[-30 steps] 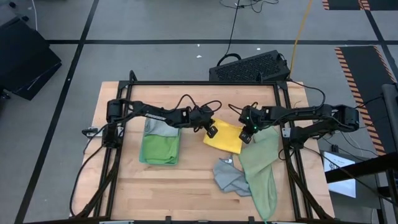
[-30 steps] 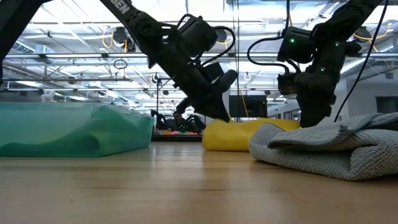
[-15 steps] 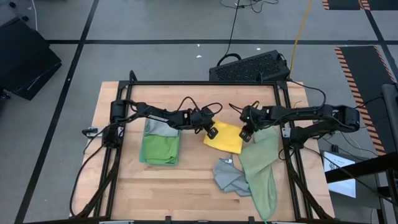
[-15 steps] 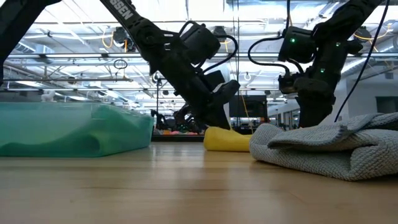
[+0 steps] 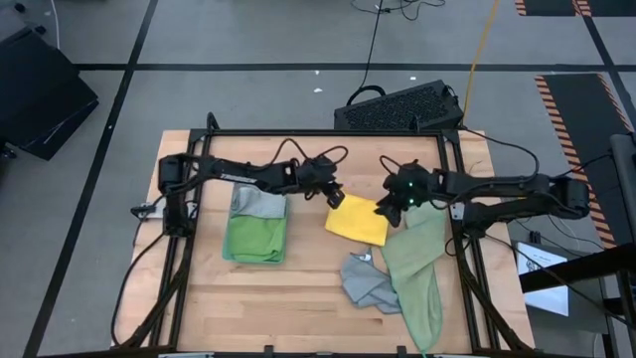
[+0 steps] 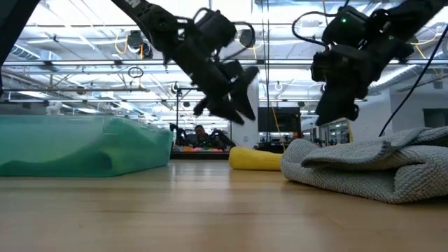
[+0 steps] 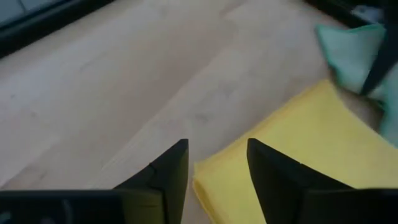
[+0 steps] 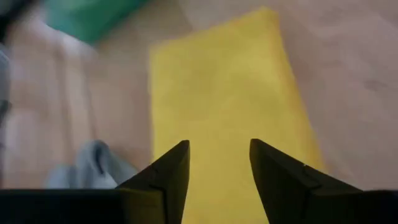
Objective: Fold microfiber towels
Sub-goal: Fold the yellow microfiber cloth
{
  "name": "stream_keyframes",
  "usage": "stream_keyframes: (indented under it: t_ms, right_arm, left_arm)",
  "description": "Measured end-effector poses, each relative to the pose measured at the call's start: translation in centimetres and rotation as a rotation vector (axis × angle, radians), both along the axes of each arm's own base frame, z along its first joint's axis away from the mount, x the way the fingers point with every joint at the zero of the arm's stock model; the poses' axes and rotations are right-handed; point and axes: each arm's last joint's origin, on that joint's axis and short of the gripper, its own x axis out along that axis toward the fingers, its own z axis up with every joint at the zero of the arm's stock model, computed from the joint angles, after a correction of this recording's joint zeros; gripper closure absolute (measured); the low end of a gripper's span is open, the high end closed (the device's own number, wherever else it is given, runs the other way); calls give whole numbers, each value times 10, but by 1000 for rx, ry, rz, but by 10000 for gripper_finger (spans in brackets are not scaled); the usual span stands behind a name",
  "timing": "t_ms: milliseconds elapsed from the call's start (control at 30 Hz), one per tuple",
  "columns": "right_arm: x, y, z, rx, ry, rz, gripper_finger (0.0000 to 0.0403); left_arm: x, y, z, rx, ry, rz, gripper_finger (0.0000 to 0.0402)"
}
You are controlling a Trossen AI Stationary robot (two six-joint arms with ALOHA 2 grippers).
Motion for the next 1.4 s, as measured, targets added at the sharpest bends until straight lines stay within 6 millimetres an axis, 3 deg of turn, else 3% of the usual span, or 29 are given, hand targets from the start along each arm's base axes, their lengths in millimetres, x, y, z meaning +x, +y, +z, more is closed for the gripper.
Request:
stream_keyframes:
  t_ms: [133, 267, 467, 633, 733, 867, 1033, 1200, 1400]
  right_arm:
    - [1, 6, -13, 31, -127, -28, 265]
    - [-4, 13, -27, 98, -183, -61, 295]
    - [-10, 31, -39, 141, -169, -4, 353]
    - [-7, 38, -37, 113, -197, 1, 397]
    - [-3, 41, -32, 74, -264, -31, 397]
    - [-1, 45, -29, -5, -299, -75, 401]
    - [4, 49, -38, -117, -300, -90, 402]
    - [3, 45, -57, -208, -312, -120, 402]
    - [4, 41, -78, -238, -291, -111, 402]
  left_arm:
    - [-1, -8, 17, 13, -43, -101, 256]
    - [0, -24, 22, -101, -83, -160, 280]
    - [3, -75, 28, -281, -133, -208, 316]
    - [0, -107, 29, -300, -106, -287, 343]
    - [-4, -123, 32, -308, -80, -385, 358]
    - [-11, -139, 48, -193, -107, -423, 382]
    - [-7, -133, 30, -58, -32, -385, 398]
    - [9, -113, -16, -22, 64, -362, 385]
    - [21, -90, -48, -11, 74, -320, 377]
